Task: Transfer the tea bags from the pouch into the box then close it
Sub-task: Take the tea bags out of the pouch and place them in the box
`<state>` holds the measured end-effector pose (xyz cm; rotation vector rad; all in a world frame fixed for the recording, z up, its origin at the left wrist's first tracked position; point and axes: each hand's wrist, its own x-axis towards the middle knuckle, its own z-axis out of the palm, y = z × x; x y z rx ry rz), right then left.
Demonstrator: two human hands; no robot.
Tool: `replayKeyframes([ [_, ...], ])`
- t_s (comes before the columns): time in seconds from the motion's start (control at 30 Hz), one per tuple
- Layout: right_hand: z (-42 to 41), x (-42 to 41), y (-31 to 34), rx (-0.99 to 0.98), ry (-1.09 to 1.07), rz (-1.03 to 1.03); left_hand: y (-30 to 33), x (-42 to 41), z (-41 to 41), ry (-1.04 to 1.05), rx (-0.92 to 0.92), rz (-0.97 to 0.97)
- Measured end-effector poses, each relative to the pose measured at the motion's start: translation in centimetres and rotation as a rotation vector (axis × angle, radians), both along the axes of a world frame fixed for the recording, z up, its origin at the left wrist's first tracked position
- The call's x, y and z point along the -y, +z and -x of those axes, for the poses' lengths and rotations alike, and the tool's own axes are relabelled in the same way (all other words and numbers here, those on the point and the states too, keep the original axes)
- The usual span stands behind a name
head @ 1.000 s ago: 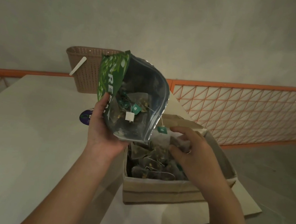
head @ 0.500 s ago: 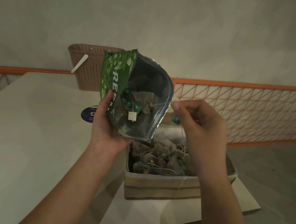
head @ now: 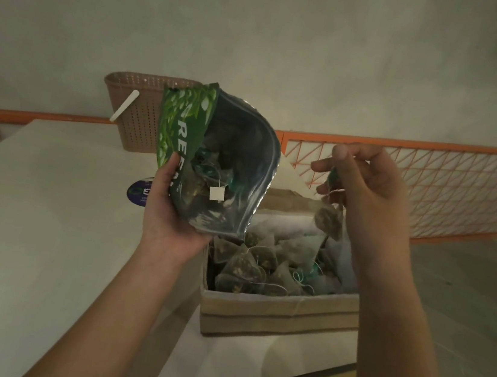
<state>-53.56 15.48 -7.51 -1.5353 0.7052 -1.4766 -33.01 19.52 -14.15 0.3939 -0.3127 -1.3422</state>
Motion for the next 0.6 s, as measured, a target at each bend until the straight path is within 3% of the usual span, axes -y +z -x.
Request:
replayKeyframes([
  [0.3,0.9,1.6,-4.2,-0.495,-0.214,0.016,0.6,-0.4,0.5,0.047,-0.013,-0.028],
  [0.53,0.7,1.5,-5.5,-1.236,0.073,-0.159,0.7,-0.6,0.6,0.039,-0.021,-0.035],
  [0.6,0.4,1.6,-6.0,-1.338,0.034,-0.141,0.8,-0.7,0.7,0.046,-0.018,-0.026],
])
